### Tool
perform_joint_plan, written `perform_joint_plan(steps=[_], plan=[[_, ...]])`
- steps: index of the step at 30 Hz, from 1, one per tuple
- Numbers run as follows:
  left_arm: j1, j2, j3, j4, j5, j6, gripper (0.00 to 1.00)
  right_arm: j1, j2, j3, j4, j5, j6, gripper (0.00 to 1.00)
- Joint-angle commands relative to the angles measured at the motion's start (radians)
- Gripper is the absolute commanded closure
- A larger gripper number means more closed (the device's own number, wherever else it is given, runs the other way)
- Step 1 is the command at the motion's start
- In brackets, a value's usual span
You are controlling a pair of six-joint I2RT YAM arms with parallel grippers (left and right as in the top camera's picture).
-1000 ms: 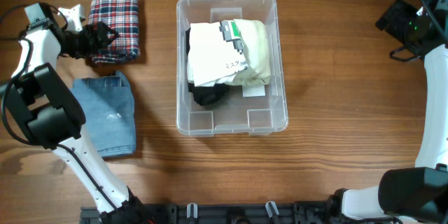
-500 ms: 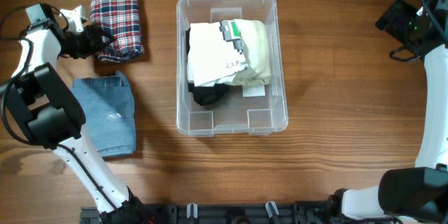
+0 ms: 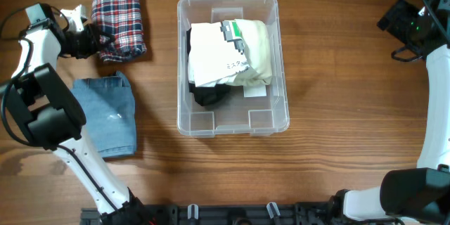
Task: Pack container
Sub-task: 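Lift the plaid cloth and carry it into the container's lower half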
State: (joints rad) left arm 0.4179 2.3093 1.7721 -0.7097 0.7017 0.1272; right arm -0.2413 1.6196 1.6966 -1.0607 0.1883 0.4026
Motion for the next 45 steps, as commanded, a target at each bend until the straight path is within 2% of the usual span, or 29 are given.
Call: perform_joint_plan(steps=[1, 11, 16, 22, 24, 28, 30, 34, 36, 40, 45], plan=[[-0.009, -0.169, 0.011, -0.005, 0.103, -0.022, 0.96, -0.005, 0.011, -0.004, 0.002, 0.021, -0.008, 0.0], [-0.076, -0.494, 0.011, -0.075, 0.11, -0.046, 0.96, -0.005, 0.011, -0.004, 0.002, 0.021, -0.008, 0.0], [-0.136, -0.631, 0.011, -0.186, 0.109, -0.06, 0.96, -0.005, 0.011, -0.004, 0.002, 0.021, -0.008, 0.0], [-0.248, -0.748, 0.011, -0.451, 0.109, 0.135, 0.96, -0.005, 0.011, -0.004, 0.002, 0.021, -0.008, 0.0], [-0.303, -0.764, 0.011, -0.565, 0.109, 0.239, 0.96, -0.005, 0.011, -0.004, 0.002, 0.021, -0.008, 0.0], [-0.444, -0.765, 0.01, -0.699, 0.104, 0.354, 0.96, -0.005, 0.011, -0.004, 0.002, 0.021, -0.007, 0.0], [-0.529, -0.764, 0.01, -0.713, 0.048, 0.364, 0.96, -0.005, 0.011, -0.004, 0.002, 0.021, -0.008, 0.0], [-0.688, -0.761, 0.01, -0.713, -0.18, 0.364, 0.96, -0.005, 0.011, -0.004, 0.002, 0.021, -0.008, 0.0], [-0.754, -0.754, 0.01, -0.712, -0.246, 0.385, 0.96, -0.005, 0.011, -0.004, 0.002, 0.021, -0.008, 0.0], [-0.856, -0.716, 0.01, -0.701, -0.251, 0.483, 0.96, -0.005, 0.011, -0.004, 0.002, 0.021, -0.008, 0.0], [-0.876, -0.645, 0.01, -0.699, -0.257, 0.523, 0.96, -0.005, 0.011, -0.004, 0.002, 0.021, -0.008, 0.0]])
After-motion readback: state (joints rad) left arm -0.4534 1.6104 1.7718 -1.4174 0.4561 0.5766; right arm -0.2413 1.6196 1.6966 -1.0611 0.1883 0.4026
